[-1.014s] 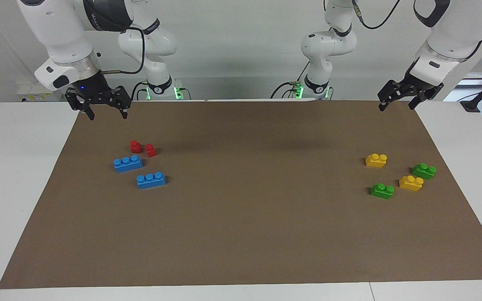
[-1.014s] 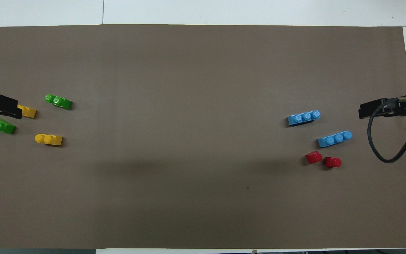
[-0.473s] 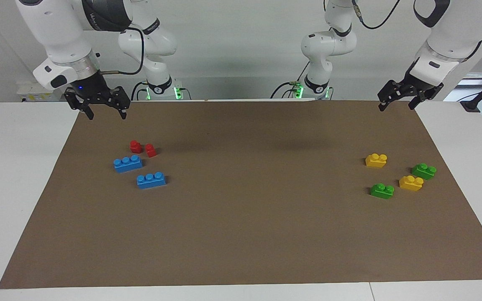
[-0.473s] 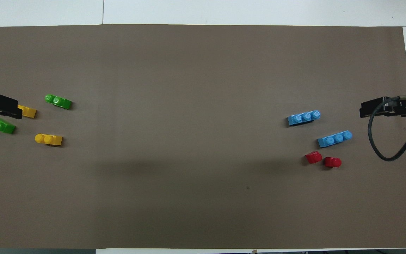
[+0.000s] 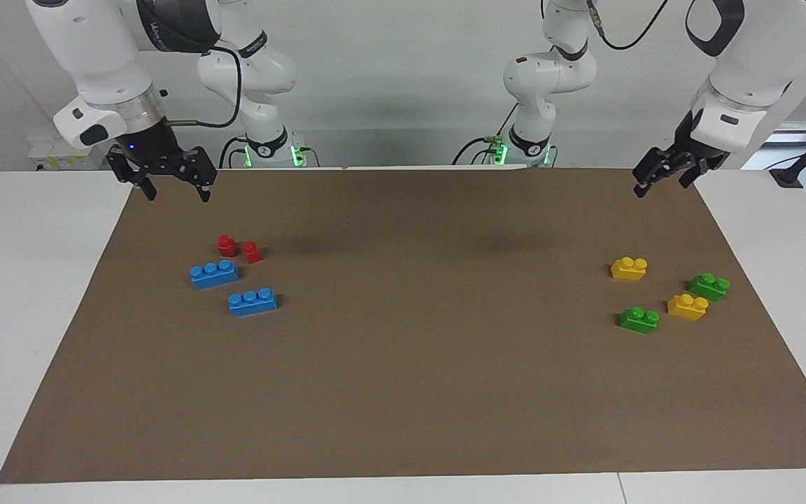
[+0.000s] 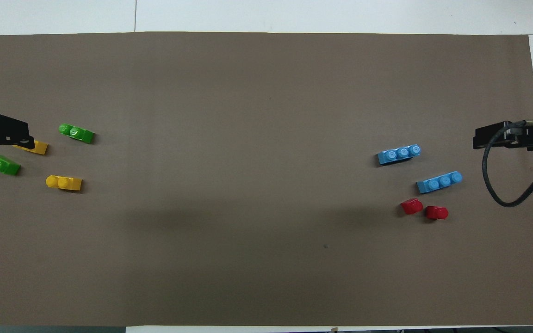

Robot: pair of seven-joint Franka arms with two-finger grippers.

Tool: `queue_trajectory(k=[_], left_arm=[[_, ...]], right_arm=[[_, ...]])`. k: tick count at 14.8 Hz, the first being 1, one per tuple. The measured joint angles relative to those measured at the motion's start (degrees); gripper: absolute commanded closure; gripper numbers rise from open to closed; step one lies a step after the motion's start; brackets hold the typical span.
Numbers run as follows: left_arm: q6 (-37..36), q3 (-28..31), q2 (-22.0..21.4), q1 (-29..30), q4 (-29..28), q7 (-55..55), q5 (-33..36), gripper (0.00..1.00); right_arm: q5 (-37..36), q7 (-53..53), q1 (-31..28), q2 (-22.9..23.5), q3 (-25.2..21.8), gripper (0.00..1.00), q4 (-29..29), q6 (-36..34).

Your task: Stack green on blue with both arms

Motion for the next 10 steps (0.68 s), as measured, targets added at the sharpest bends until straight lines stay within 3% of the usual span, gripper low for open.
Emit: queue_trajectory(k=[3,8,10], left_arm=[[2.5,0.01,-0.28,0.01,-2.07,-4.14,0.0,0.0],[9.51,0.11,-0.21,0.5,-6.76,-10.84,0.0,0.0],[11.4,0.2,0.27,1.22,-8.11,-13.16,-0.17,0.0]], right_arm=[[0.0,8.92,-0.26,0.02,-0.04,0.0,-0.32,2.72],[0.93,41.54,0.16,1.33,0.4,0.0,-2.99,7.99],[4.66,51.34,0.23,3.32,0.42,0.0,-3.16,8.83]])
